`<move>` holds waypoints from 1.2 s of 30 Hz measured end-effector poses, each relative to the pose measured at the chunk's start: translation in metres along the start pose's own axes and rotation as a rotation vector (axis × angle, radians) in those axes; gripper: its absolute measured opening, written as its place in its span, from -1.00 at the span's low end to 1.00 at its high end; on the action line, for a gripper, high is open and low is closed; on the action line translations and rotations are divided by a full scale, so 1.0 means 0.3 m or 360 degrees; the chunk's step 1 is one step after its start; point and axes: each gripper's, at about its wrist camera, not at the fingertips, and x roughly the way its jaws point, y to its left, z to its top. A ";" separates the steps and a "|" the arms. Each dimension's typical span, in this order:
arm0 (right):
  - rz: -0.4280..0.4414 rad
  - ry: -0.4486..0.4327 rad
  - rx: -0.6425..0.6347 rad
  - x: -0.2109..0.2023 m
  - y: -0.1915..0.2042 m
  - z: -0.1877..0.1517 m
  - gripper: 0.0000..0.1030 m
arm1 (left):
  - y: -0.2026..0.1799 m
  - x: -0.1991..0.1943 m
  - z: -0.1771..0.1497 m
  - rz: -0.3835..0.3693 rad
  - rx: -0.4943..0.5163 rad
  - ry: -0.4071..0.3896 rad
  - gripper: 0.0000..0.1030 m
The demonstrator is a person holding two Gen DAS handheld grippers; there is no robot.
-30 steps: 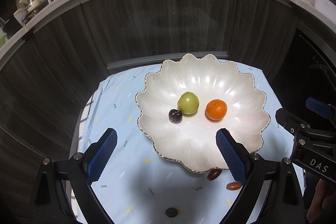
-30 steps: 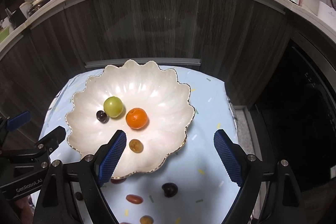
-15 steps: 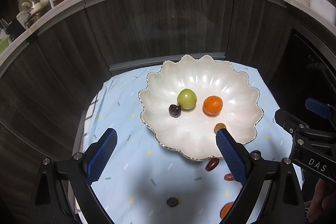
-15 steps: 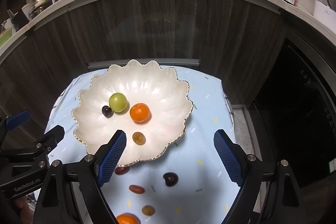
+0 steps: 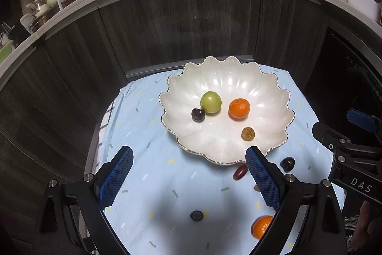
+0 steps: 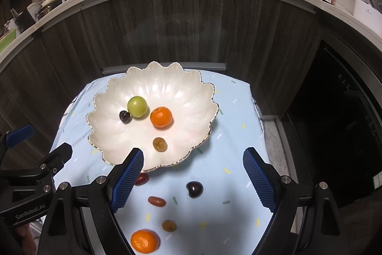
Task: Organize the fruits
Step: 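Withdraw both open tools from the bowl back toward the remaining fruits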
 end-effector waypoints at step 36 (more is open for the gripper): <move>0.0026 0.0219 0.0004 0.013 0.093 -0.224 0.67 | 0.036 0.006 -0.203 -0.0059 0.0181 0.0103 0.86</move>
